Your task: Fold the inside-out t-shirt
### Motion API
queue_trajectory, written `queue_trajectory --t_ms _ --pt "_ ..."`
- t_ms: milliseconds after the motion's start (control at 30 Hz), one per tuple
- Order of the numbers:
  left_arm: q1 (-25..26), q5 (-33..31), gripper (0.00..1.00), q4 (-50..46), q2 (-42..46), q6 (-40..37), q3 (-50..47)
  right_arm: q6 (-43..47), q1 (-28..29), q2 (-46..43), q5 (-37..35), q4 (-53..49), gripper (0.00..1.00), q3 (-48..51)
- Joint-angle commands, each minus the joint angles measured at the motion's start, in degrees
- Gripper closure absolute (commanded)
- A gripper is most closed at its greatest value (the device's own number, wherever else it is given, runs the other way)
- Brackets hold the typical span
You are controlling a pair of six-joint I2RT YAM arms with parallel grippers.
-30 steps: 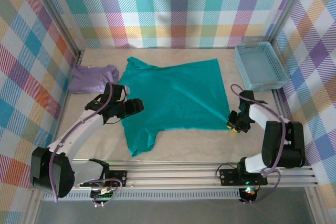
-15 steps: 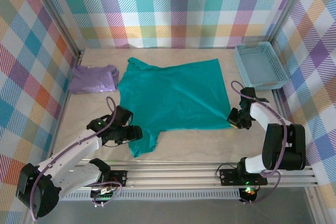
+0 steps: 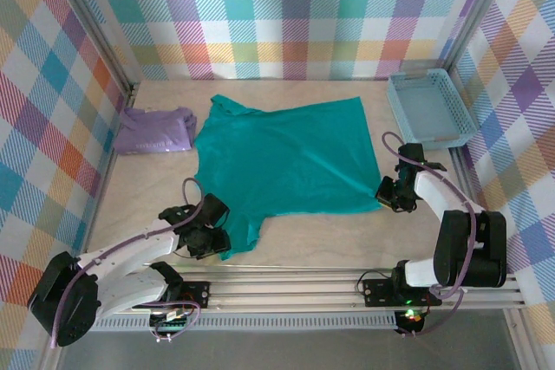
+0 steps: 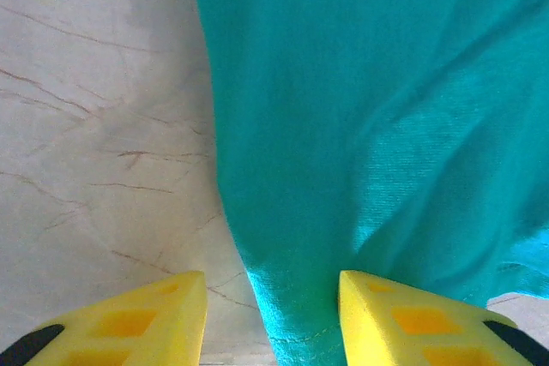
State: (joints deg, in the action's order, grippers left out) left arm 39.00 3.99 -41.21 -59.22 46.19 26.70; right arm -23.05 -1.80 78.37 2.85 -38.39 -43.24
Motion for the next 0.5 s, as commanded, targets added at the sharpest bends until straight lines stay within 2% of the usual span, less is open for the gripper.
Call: queue_trajectory --t_ms 0,133,333,467 --pt "1.66 1.42 0.57 2.91 -0.93 2.33 -2.09 1.11 -0.22 -1.46 1.27 0.73 0.94 0.09" --pt "2.28 1.27 0.62 4.64 -2.83 2.83 -3.86 1.1 -0.22 -1.59 1.29 0.59 0.94 0.08" --pt "2.27 -1.09 0.86 5.61 -0.06 5.03 -7.07 0.99 -0.22 -1.91 0.5 0.61 0.94 0.23" --pt "2.08 -3.64 0.98 5.26 1.61 5.2 -6.79 0.81 -0.22 -2.16 0.05 0.76 0.94 0.44"
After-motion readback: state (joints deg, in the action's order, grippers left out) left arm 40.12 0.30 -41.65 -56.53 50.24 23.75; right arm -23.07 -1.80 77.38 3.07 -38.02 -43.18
